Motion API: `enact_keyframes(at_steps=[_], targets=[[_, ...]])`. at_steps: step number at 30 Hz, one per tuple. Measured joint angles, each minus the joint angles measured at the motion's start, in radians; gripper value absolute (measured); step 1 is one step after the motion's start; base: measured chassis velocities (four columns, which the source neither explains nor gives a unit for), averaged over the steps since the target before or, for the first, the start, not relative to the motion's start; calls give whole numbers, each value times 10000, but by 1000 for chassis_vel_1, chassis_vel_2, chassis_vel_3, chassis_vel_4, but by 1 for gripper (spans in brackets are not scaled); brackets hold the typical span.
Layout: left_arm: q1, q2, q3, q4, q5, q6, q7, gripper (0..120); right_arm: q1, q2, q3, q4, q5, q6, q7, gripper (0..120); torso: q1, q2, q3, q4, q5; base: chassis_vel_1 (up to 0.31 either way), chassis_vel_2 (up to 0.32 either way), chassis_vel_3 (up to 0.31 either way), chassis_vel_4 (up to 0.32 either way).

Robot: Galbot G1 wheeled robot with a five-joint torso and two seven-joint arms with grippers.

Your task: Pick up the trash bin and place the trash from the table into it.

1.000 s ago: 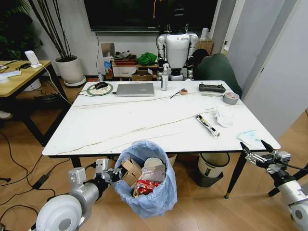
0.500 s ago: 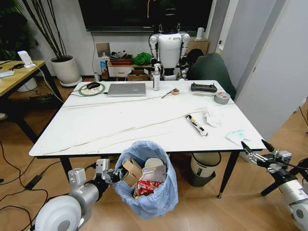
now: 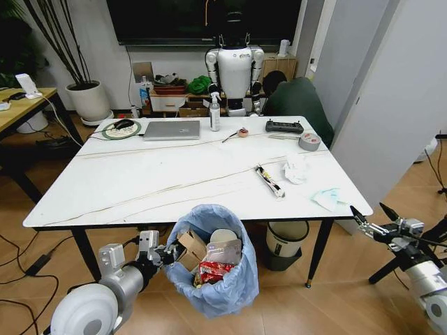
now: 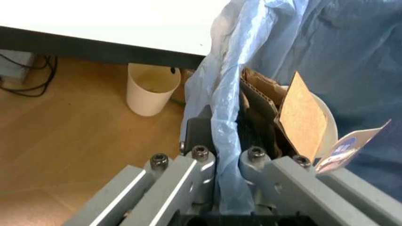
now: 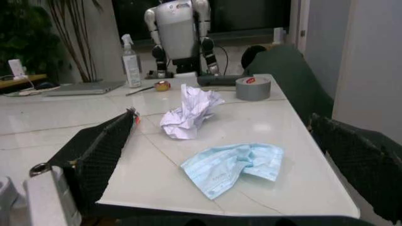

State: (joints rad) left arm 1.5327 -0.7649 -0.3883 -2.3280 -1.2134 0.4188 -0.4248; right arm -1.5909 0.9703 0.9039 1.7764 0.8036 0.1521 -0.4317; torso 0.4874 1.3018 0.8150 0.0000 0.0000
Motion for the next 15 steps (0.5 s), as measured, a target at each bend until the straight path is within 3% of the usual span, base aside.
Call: enact_keyframes(at_steps=[9, 13, 15], targets=[[22, 54, 16, 0, 42, 5, 0, 0, 133, -47, -158, 58, -229, 188, 116, 100, 0, 0, 0, -2, 3, -78, -83, 75, 86], [19, 91, 18, 12, 37, 5, 0, 0, 355, -186, -556, 274, -292, 236, 797, 100, 0, 0, 0, -4, -2, -9, -13, 1, 12], [32, 122, 1, 0, 26, 6, -14, 0, 686, -442, -1219, 533, -282, 20, 1812, 100, 0, 0, 0, -1, -3, 0, 0, 0, 0]])
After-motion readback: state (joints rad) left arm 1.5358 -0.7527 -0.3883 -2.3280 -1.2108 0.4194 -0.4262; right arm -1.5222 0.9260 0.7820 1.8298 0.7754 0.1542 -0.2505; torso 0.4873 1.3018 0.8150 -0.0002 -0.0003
